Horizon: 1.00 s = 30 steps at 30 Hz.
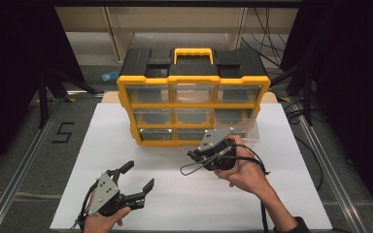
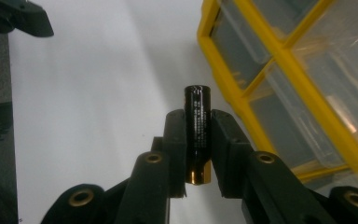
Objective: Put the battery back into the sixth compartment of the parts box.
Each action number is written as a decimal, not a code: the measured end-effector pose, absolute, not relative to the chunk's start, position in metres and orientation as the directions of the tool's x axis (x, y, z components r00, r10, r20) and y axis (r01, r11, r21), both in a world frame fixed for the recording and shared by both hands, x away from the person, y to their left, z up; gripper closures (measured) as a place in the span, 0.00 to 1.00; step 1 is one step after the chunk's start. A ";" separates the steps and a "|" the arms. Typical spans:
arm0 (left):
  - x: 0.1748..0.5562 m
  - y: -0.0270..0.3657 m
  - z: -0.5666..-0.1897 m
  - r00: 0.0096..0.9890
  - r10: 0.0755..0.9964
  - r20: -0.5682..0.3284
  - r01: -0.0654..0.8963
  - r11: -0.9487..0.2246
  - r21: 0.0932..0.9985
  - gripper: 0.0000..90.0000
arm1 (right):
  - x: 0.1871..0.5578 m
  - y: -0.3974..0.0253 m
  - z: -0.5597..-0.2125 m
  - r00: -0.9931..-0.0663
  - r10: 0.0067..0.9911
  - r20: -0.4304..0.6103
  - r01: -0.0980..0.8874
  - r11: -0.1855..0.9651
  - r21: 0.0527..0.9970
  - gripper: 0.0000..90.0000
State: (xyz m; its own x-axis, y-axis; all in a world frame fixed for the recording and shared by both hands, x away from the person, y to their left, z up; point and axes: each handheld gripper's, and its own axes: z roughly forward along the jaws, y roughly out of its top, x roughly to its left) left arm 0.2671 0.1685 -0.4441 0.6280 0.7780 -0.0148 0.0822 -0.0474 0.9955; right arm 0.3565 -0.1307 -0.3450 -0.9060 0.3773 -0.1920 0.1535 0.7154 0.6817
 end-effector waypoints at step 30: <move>0.267 0.169 -0.444 0.629 0.777 -0.011 0.082 -0.053 0.995 0.18 | 0.354 -0.176 -0.296 -0.845 0.484 -0.228 0.134 0.604 0.785 0.85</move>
